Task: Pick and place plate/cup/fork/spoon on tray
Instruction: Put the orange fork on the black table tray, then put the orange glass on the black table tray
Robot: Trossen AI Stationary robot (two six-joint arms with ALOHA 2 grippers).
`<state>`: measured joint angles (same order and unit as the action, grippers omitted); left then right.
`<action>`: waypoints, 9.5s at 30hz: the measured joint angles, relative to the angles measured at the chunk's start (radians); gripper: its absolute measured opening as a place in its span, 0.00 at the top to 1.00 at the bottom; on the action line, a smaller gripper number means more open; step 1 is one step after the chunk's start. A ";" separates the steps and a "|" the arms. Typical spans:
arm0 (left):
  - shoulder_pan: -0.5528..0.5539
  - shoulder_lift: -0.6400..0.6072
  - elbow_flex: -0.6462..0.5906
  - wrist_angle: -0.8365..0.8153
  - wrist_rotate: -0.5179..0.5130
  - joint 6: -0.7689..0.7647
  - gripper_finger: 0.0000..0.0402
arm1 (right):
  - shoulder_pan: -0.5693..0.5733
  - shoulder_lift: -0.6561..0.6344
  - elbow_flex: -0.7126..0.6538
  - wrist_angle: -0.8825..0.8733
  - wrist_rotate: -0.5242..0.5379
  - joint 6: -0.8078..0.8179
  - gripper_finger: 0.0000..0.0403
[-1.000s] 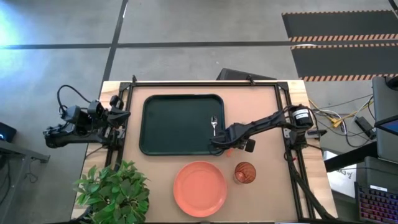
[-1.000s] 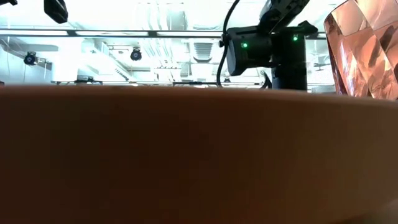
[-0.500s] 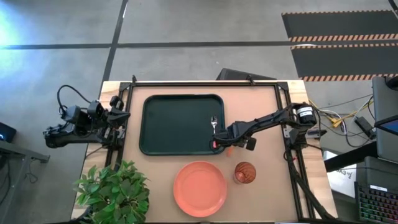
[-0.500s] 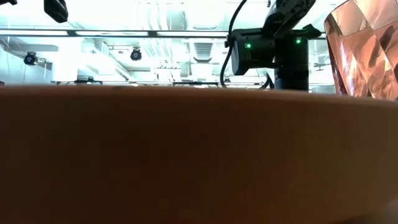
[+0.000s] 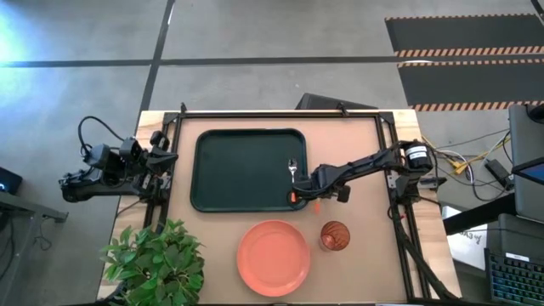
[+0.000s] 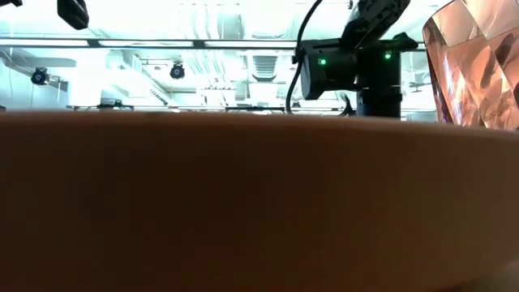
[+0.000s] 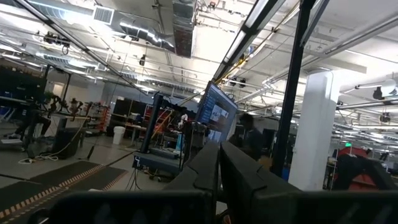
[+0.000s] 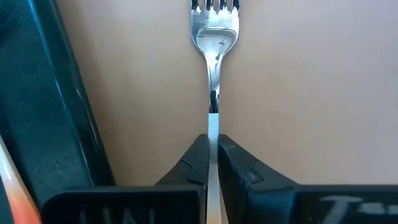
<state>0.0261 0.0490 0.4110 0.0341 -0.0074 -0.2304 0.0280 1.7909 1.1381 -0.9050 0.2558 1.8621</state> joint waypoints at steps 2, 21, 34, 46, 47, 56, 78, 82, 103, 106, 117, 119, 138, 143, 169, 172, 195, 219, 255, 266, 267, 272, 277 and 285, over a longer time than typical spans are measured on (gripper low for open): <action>0.000 0.000 0.000 0.000 0.000 0.000 1.00 | -0.006 -0.009 0.030 -0.063 0.059 -0.014 0.98; 0.000 0.001 -0.001 0.000 0.000 0.001 1.00 | -0.015 0.021 0.368 0.023 0.124 -0.306 0.98; 0.000 0.002 -0.003 -0.012 0.000 0.001 1.00 | -0.042 0.223 0.456 0.102 -0.040 -0.409 0.98; 0.000 0.002 -0.003 -0.018 0.000 0.000 1.00 | -0.070 0.219 0.465 0.080 -0.019 -0.435 0.98; 0.000 0.002 -0.003 -0.017 0.000 0.000 1.00 | -0.072 0.219 0.465 0.077 -0.018 -0.435 0.98; 0.000 0.002 -0.003 -0.017 0.000 0.000 1.00 | -0.073 0.221 0.460 0.070 0.006 -0.406 0.98; 0.000 0.002 -0.003 -0.017 0.000 0.001 1.00 | -0.072 0.222 0.398 0.155 -0.002 -0.408 0.98; 0.000 0.002 -0.003 -0.017 0.000 0.001 1.00 | -0.072 0.222 0.395 0.155 -0.003 -0.407 0.98; 0.000 0.002 -0.003 -0.016 0.000 0.001 1.00 | -0.072 0.221 0.395 0.161 -0.002 -0.432 0.86; 0.000 0.002 -0.003 -0.016 0.000 0.001 1.00 | -0.072 0.215 0.418 0.157 -0.003 -0.484 0.84; 0.000 0.002 -0.003 -0.016 -0.001 0.001 1.00 | -0.080 0.026 0.661 0.036 -0.140 -0.871 0.82; 0.000 0.002 -0.003 -0.016 -0.001 0.001 1.00 | -0.069 -0.013 0.733 -0.065 -0.189 -0.859 0.82; 0.000 0.002 -0.003 -0.011 -0.054 0.002 1.00 | 0.309 -0.076 0.981 -0.666 -0.305 -0.253 0.79; 0.000 0.002 -0.003 -0.010 -0.055 0.002 1.00 | 0.346 -0.076 0.886 -0.666 -0.355 -0.241 0.71; 0.000 0.002 -0.003 -0.012 -0.054 0.001 1.00 | 0.340 -0.089 0.499 -0.666 -0.530 -0.581 0.63; 0.000 0.002 -0.003 -0.012 -0.054 0.001 1.00 | 0.336 -0.089 0.460 -0.661 -0.517 -0.581 0.63; 0.000 0.002 -0.003 -0.013 -0.069 0.001 1.00 | 0.202 -0.117 0.562 -0.596 -0.091 -0.604 0.98; 0.000 0.002 -0.003 -0.017 -0.213 0.010 1.00 | -0.425 0.269 1.218 -0.164 -0.509 -1.539 0.98; 0.000 0.003 -0.004 -0.053 -0.263 0.007 1.00 | -0.409 0.378 1.218 -0.577 -0.417 -1.480 0.98; 0.000 0.003 -0.005 -0.075 -0.263 0.006 1.00 | -0.394 0.402 1.218 -0.544 -0.416 -1.502 0.98; 0.000 0.003 -0.005 -0.078 -0.262 0.006 1.00 | -0.395 0.402 1.218 -0.530 -0.419 -1.506 0.98; 0.000 0.003 -0.005 -0.076 -0.262 0.005 1.00 | -0.394 0.402 1.218 -0.509 -0.447 -1.507 0.98; 0.000 0.003 -0.005 -0.076 -0.262 0.006 1.00 | -0.394 0.402 1.218 -0.510 -0.448 -1.510 0.98; 0.000 0.003 -0.005 -0.073 -0.262 0.009 1.00 | -0.387 0.402 1.218 -0.508 -0.475 -1.514 0.88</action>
<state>0.0261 0.0525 0.4057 -0.0392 -0.2699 -0.2218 -0.3586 2.1925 2.3558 -1.4134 -0.2194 0.3481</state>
